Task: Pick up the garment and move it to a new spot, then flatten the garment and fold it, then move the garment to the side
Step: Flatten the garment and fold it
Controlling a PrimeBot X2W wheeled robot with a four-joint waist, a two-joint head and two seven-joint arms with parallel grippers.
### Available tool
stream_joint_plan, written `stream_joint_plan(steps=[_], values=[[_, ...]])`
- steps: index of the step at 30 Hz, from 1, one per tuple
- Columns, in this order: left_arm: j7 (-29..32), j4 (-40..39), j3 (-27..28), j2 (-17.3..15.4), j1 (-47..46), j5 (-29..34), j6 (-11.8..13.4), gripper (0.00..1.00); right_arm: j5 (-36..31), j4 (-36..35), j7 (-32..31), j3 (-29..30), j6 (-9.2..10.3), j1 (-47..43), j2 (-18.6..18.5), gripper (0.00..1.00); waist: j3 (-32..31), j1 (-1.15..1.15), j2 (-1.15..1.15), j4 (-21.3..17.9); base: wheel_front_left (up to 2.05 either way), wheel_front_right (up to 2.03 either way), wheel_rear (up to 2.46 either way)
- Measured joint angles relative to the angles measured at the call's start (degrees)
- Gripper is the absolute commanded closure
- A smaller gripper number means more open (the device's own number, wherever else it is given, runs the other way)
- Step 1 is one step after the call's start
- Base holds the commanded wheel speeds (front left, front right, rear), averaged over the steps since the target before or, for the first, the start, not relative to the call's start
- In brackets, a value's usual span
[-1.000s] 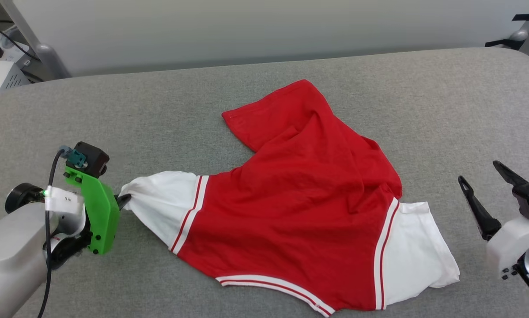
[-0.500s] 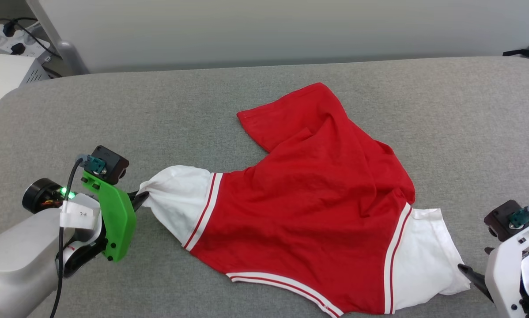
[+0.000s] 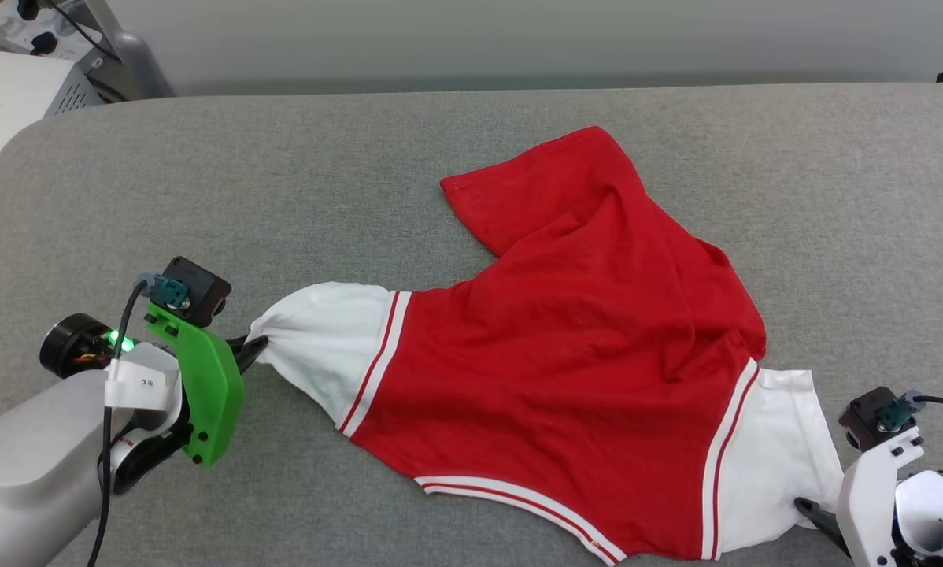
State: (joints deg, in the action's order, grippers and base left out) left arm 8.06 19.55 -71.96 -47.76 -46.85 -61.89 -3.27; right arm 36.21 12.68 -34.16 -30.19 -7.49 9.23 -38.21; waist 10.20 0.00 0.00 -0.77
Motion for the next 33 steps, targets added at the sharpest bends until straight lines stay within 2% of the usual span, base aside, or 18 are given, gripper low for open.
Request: stream_joint_plan(steps=[4, 5, 6, 11, 16, 25, 31, 33], values=[[-0.52, 0.15, 0.04, 0.05, 0.02, -0.01, 0.0, 1.0, 0.37, 2.4, 4.15, -2.48, 0.03, 1.31, 0.29, 0.0, 0.32, 0.0, 0.0, 0.14, 0.0, 0.0, 0.0], [-0.55, 0.22, 0.05, 0.05, 0.02, -0.01, 0.0, 1.0, 0.38, 2.98, 5.82, -2.79, 0.02, 1.6, 0.44, 0.69, 0.31, 0.0, 0.0, 0.1, 0.0, 0.0, 0.0], [-0.7, 0.3, 0.05, 0.05, 0.04, -0.01, 0.0, 1.0, 0.38, 3.42, 6.98, -3.21, 0.03, 1.8, 0.58, 1.0, 0.25, 0.0, 0.0, 0.07, 0.0, 0.0, 0.0], [-2.64, 0.32, 0.52, -0.05, 0.51, -0.45, 0.0, 1.0, 0.89, 3.72, 13.34, -3.5, 0.02, 2.67, 1.55, 1.0, -0.9, 0.0, 0.0, -0.12, 0.0, 0.0, 0.0], [-5.63, -2.09, 1.76, -1.54, 2.29, -1.33, -0.03, 1.0, 0.88, 1.33, 17.62, -1.74, -0.04, 2.07, 1.3, 1.0, -2.82, 0.0, 0.0, -0.48, 0.0, 0.0, 0.0], [-12.17, -13.13, 5.1, -6.3, 3.27, -2.01, 0.0, 1.0, -0.9, -8.9, 21.67, 10.18, -0.04, -0.73, -0.37, 1.0, -6.63, 0.0, 0.0, -1.19, 0.0, 0.0, 0.0], [-14.93, -22.39, 8.66, -8.65, 1.26, -0.82, 3.75, 1.0, -3.8, -17.7, 20.73, 19.92, -0.04, -1.04, 0.19, 1.0, -8.38, 0.0, 0.0, -1.22, 0.0, 0.0, 0.0], [-15.64, -24.66, 9.91, -9.0, -0.15, -0.59, 4.26, 1.0, -4.89, -20.81, 20.05, 22.99, -0.04, -1.01, 0.92, 1.0, -8.75, 0.0, 0.0, -1.09, 0.0, 0.0, 0.0]])
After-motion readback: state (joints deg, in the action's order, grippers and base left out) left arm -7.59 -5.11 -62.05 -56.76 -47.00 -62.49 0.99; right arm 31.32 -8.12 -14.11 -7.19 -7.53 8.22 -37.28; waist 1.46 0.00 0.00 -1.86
